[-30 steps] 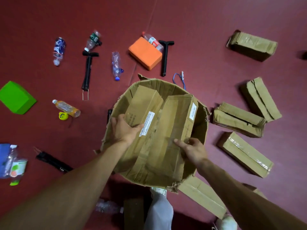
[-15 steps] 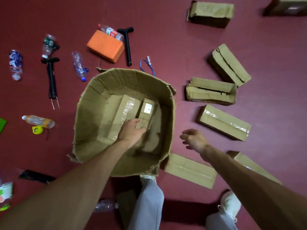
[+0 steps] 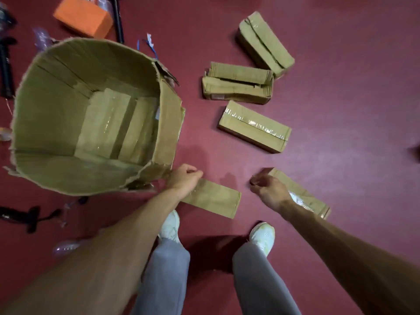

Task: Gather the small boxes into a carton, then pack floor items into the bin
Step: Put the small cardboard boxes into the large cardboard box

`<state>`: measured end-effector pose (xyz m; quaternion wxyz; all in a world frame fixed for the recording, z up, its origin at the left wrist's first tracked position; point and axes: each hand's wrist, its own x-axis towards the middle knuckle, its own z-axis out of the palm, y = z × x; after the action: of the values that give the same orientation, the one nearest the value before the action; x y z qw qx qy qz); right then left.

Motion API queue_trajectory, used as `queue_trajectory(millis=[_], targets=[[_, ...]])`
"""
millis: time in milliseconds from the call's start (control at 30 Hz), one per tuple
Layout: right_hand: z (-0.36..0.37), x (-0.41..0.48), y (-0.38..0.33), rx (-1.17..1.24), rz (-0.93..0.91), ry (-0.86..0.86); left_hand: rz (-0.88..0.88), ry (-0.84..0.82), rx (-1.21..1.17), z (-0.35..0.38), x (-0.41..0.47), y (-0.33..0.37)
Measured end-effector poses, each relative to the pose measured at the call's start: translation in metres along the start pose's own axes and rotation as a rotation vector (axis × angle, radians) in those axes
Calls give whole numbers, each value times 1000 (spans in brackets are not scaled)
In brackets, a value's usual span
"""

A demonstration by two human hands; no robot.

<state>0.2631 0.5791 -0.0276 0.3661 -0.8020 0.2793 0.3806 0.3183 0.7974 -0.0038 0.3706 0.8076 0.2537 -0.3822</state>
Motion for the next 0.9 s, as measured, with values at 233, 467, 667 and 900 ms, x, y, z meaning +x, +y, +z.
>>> queue_trajectory(millis=[233, 467, 667, 900], targets=[[80, 76, 49, -136, -68, -30, -290, 136, -165, 82, 68, -115], [164, 170, 78, -250, -151, 12, -473, 72, -353, 145, 149, -206], [194, 184, 111, -301, -95, 39, -364, 131, -609, 172, 173, -199], [158, 150, 152, 176, 49, 49, -175, 67, -407, 196, 154, -140]])
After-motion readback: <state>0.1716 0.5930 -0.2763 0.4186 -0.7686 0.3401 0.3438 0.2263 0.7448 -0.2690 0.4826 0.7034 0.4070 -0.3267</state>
